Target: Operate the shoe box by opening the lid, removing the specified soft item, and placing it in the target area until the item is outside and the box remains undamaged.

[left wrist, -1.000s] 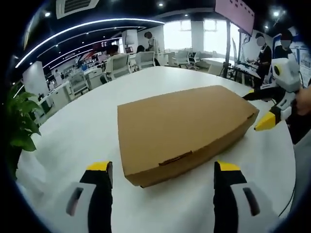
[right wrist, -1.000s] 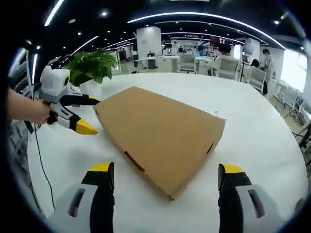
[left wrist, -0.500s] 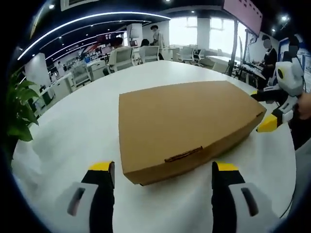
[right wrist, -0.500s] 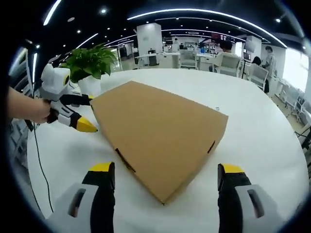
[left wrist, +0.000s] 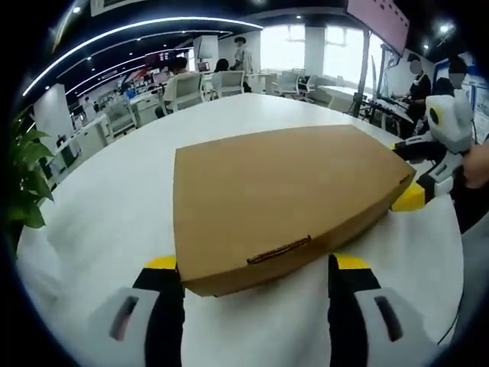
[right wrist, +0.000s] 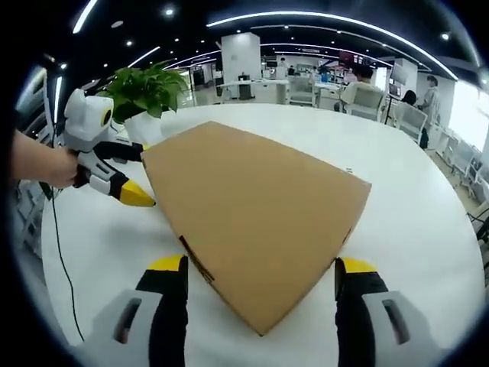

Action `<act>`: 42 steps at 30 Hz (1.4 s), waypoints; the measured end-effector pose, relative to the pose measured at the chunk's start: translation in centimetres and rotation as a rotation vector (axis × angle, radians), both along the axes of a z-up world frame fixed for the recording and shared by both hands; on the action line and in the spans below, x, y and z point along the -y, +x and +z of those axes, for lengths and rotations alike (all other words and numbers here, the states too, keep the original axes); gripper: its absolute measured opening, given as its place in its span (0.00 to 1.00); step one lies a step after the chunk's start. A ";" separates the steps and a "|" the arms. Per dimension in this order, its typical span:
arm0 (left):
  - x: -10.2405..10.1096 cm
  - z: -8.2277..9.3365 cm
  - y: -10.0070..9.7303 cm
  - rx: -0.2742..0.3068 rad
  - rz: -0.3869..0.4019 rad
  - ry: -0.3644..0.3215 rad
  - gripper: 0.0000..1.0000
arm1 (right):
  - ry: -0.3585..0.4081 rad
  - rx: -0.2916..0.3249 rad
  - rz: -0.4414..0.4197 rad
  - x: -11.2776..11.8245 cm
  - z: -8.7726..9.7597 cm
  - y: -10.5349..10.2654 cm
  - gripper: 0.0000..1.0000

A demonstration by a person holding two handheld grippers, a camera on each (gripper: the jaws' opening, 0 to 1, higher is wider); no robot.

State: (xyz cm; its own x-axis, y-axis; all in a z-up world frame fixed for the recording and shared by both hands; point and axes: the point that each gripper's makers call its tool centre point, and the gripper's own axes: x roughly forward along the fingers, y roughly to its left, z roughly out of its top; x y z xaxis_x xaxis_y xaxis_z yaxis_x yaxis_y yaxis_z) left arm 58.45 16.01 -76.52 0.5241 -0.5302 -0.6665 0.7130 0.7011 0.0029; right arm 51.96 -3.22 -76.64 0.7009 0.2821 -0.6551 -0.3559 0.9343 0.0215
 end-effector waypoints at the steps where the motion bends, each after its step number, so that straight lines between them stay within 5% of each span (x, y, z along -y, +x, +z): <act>1: 0.1 0.0 0.0 0.001 0.001 -0.001 0.76 | 0.000 -0.003 0.000 0.0 -0.1 0.0 0.78; 31: -0.1 0.3 -1.9 -0.017 0.107 -0.063 0.71 | -0.051 -0.001 0.086 0.1 -0.5 0.1 0.76; 42: -0.7 0.2 -2.9 -0.017 0.142 -0.034 0.67 | -0.067 -0.003 0.130 -0.2 -0.4 -0.3 0.77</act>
State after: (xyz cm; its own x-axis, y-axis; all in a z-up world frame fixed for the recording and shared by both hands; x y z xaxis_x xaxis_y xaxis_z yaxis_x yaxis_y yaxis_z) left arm 55.52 16.67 -76.33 0.5840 -0.4744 -0.6587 0.6066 0.7943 -0.0344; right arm 51.69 -3.05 -77.08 0.6597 0.3257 -0.6773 -0.4737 0.8799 -0.0383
